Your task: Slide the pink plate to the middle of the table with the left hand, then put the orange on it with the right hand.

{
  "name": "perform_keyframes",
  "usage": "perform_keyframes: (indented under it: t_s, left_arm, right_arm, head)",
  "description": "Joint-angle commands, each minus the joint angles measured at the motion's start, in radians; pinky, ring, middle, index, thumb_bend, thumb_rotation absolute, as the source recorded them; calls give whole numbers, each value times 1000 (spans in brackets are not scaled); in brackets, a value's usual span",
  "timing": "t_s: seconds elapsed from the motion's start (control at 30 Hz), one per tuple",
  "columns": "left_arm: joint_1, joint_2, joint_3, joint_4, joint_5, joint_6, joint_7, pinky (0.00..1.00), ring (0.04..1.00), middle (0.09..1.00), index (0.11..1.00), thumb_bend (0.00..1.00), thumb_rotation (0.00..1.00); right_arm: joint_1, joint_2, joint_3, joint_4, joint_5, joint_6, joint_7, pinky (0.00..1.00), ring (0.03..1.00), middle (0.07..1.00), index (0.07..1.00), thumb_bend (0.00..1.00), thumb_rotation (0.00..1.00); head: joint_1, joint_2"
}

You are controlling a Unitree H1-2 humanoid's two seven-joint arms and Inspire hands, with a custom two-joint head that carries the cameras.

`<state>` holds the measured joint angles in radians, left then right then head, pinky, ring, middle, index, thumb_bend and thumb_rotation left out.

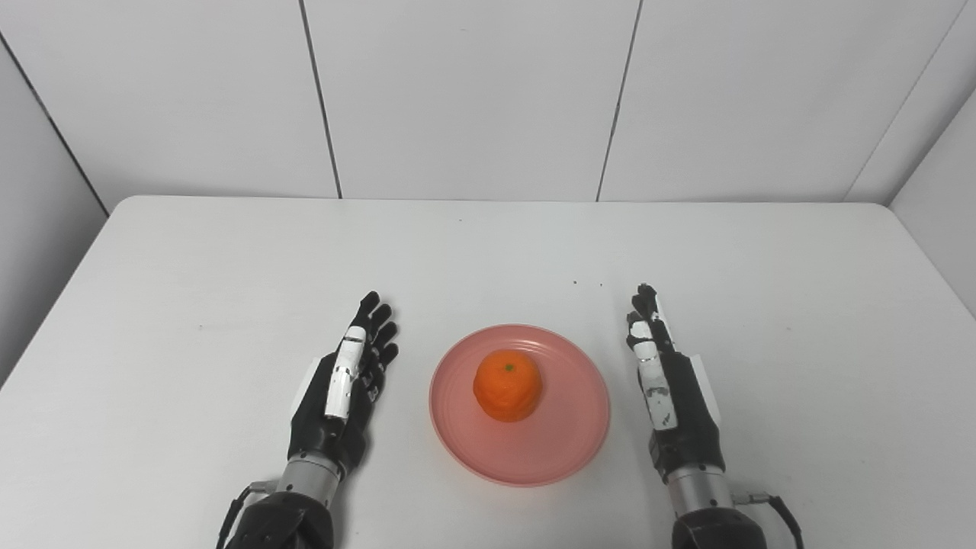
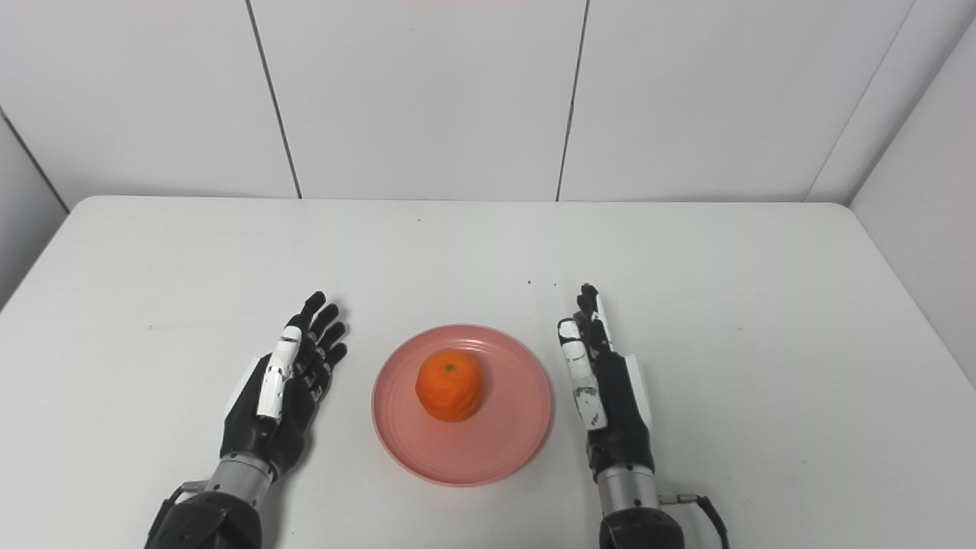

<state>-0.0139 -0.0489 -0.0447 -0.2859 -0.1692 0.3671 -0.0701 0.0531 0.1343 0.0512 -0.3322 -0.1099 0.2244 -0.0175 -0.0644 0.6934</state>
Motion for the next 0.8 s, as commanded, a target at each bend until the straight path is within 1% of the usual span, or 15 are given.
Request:
perform_keyframes:
  t_s: [0.0, 0.23, 0.3, 0.47, 0.67, 0.77]
  left_arm:
    - [-8, -17, -8, -27, 11, -38, 10, 990, 986, 1000, 997, 390, 1000]
    - [-3, -17, -12, -17, 11, -48, 12, 984, 985, 1000, 1000, 382, 1000]
    - [-2, -16, -13, -15, 17, -49, 15, 981, 984, 1000, 1000, 384, 1000]
    - [0, -11, -16, -15, 26, -54, 16, 976, 981, 999, 998, 398, 1000]
    - [3, -10, -21, -18, 37, -63, 13, 974, 980, 1000, 995, 403, 1000]
    - [4, -7, -28, -19, 43, -71, 10, 978, 983, 1000, 997, 402, 1000]
  right_arm:
    - [-9, 14, 2, -17, 17, -14, -9, 973, 980, 998, 1000, 336, 1000]
    - [-1, 16, 6, 1, 10, -13, -21, 962, 966, 982, 984, 234, 1000]
    - [0, 21, 5, 4, 12, -12, -25, 962, 966, 981, 982, 229, 1000]
    - [2, 12, 14, 22, 15, -42, -23, 966, 971, 985, 986, 245, 1000]
    - [3, 12, 15, 25, 23, -40, -23, 970, 978, 992, 990, 256, 1000]
    - [6, 17, 10, 19, 28, -26, -28, 969, 975, 989, 986, 259, 1000]
  head:
    - [8, 0]
    - [1, 1]
    - [-2, 1]
    - [1, 2]
    - [0, 2]
    - [5, 4]
